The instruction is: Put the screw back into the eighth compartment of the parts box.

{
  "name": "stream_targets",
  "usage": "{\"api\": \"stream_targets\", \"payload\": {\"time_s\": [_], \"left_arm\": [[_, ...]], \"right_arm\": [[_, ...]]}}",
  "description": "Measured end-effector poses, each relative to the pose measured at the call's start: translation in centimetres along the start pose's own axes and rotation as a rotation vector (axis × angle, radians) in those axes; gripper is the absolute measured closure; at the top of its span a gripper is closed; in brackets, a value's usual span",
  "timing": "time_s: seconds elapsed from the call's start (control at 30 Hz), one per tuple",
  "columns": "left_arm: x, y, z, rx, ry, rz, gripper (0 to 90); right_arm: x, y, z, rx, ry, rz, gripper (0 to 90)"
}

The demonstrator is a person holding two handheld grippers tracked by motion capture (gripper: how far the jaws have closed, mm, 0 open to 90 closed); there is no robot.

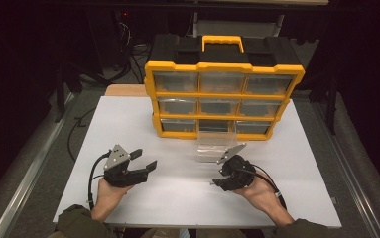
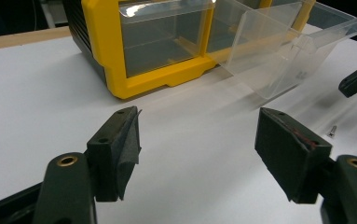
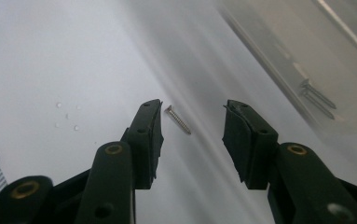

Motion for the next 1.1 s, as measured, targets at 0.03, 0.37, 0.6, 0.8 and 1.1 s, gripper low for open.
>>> {"api": "stream_targets", "payload": {"time_s": [0.03,0.37,0.6,0.8,1.1], "left_arm": [[0.0,0.0,0.0,0.000,0.000,0.000,31.2],[0.0,0.0,0.0,-0.001,0.000,-0.001,31.2],[0.0,0.0,0.0,-0.001,0.000,0.000,31.2],[0.0,0.1,0.0,-0.001,-0.002,0.001,31.2],[-0.1,0.1,0.0,0.000,0.002,0.003,31.2]], "right_arm": [[0.0,0.2,0.0,-0.004,-0.001,0.006,59.5],[-0.2,1.7,0.1,0.001,0.000,0.045,65.6],[-0.3,2.5,0.2,0.009,-0.006,0.069,68.6],[-0.4,2.9,0.0,0.013,0.000,0.081,70.1],[-0.3,3.1,0.0,0.005,-0.005,0.083,74.0]]}}
Point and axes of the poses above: each handheld gripper's, and its own axes: y roughly forward along the jaws, x roughly out of its top, z roughly to its left, the point moved 10 cm from there along y, roughly forward along the jaws, and after that the axes turned 5 degrees about x, right-handed, at the moved point
